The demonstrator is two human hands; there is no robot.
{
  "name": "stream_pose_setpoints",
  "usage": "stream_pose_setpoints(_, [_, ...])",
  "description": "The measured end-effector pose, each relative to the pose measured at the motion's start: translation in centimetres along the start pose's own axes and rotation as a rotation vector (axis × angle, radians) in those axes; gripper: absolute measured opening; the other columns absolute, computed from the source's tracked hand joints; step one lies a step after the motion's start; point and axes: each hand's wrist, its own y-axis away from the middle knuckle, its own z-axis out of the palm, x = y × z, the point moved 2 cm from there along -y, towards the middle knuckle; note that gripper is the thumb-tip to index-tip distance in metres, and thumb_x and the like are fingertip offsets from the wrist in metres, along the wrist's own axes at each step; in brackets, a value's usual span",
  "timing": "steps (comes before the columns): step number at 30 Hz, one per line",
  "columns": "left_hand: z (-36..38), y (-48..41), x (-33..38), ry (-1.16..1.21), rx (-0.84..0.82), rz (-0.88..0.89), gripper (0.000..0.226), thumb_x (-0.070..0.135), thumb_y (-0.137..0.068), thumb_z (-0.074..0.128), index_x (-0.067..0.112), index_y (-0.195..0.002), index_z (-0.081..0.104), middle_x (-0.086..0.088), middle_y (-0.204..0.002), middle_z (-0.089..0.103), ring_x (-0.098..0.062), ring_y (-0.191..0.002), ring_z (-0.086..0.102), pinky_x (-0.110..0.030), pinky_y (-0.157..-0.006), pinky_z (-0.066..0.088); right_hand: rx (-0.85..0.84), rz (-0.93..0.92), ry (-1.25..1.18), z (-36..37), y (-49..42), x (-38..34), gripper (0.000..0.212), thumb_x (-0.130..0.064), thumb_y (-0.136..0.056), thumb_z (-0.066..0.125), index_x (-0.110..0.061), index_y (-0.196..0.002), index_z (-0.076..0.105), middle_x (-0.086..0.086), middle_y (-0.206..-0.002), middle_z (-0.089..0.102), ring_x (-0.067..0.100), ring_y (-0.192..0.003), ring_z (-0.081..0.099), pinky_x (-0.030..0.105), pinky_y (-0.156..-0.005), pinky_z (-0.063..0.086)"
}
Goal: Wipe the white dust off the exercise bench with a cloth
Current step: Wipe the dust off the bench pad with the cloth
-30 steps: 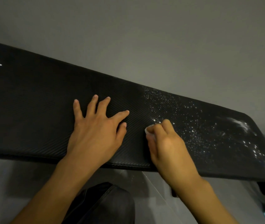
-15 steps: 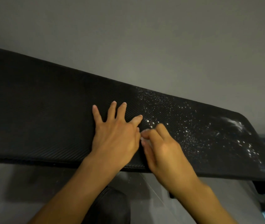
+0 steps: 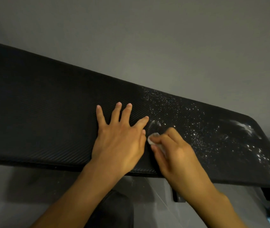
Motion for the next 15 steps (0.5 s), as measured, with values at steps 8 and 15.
stream_pose_setpoints(8, [0.3, 0.0, -0.2, -0.003, 0.023, 0.003, 0.058, 0.049, -0.099, 0.016, 0.043, -0.152, 0.039, -0.012, -0.166, 0.029, -0.035, -0.155, 0.02, -0.074, -0.119, 0.008, 0.078, 0.133, 0.074, 0.6, -4.9, 1.9, 0.023, -0.02, -0.101, 0.056, -0.008, -0.116, 0.067, 0.004, -0.108, 0.054, 0.022, -0.085, 0.062, 0.044, -0.078, 0.055])
stream_pose_setpoints(15, [0.0, 0.0, -0.1, 0.034, 0.045, 0.004, 0.056, 0.043, -0.098, 0.024, 0.042, -0.153, 0.037, -0.012, -0.168, 0.025, -0.035, -0.156, 0.015, -0.073, -0.119, 0.003, 0.075, 0.091, 0.03, 0.1, -2.9, 2.3, 0.018, -0.021, -0.098, 0.061, -0.01, -0.11, 0.069, 0.0, -0.102, 0.058, 0.016, -0.087, 0.063, 0.041, -0.077, 0.055])
